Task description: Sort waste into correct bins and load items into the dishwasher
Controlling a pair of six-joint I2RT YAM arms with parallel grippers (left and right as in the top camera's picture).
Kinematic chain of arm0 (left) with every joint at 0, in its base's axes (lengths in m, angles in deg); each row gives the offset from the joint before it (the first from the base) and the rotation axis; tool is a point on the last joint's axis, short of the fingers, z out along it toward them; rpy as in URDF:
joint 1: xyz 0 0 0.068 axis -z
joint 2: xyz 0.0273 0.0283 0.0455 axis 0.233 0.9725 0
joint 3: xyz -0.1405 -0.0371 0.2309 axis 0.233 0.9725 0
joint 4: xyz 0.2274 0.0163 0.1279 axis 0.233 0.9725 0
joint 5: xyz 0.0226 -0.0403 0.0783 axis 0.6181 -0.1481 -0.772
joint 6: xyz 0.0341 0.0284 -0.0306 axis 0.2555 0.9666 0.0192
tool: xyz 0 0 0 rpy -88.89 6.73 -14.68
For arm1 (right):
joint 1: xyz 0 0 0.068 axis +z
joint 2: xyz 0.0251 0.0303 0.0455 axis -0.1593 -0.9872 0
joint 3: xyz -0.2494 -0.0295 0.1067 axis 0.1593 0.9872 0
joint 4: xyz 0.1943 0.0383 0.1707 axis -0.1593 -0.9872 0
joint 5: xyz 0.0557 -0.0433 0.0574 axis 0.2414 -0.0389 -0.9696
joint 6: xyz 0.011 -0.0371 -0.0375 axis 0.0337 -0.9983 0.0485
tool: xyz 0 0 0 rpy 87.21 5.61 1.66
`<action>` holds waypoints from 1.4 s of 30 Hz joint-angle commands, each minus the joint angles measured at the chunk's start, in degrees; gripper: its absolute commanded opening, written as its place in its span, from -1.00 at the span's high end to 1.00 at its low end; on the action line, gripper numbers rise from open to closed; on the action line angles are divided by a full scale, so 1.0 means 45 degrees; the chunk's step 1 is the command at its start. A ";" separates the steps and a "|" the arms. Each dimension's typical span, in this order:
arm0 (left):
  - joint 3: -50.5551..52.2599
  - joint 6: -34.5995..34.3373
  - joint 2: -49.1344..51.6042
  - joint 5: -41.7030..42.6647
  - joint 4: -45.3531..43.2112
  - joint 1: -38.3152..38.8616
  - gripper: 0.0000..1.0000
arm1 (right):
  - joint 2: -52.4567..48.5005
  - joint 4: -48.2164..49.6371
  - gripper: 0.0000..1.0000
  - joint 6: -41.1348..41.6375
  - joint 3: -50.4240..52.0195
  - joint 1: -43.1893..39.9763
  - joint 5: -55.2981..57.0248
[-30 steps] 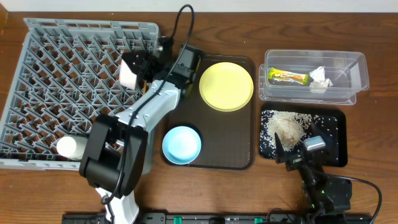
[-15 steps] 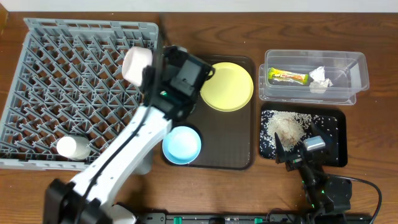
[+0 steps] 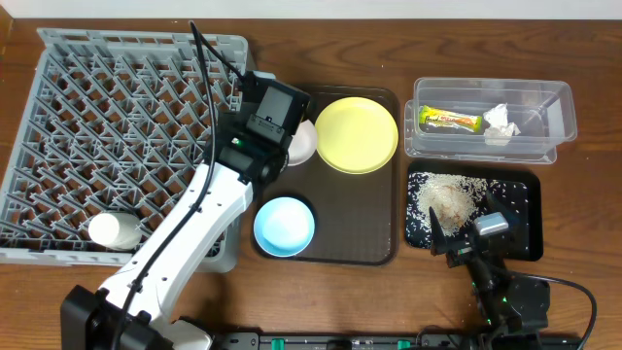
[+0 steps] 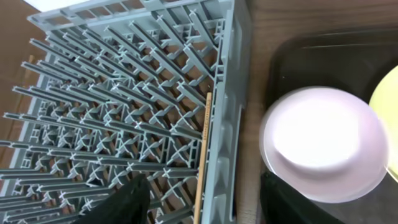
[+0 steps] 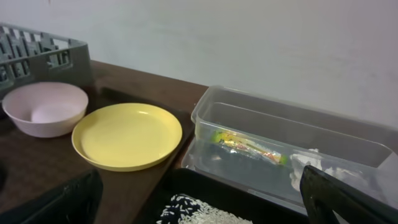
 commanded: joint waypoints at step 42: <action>0.0622 -0.0826 0.4983 1.0802 -0.3240 -0.2618 0.85 | 0.0083 0.0005 -0.99 0.0151 0.0049 -0.0087 -0.0087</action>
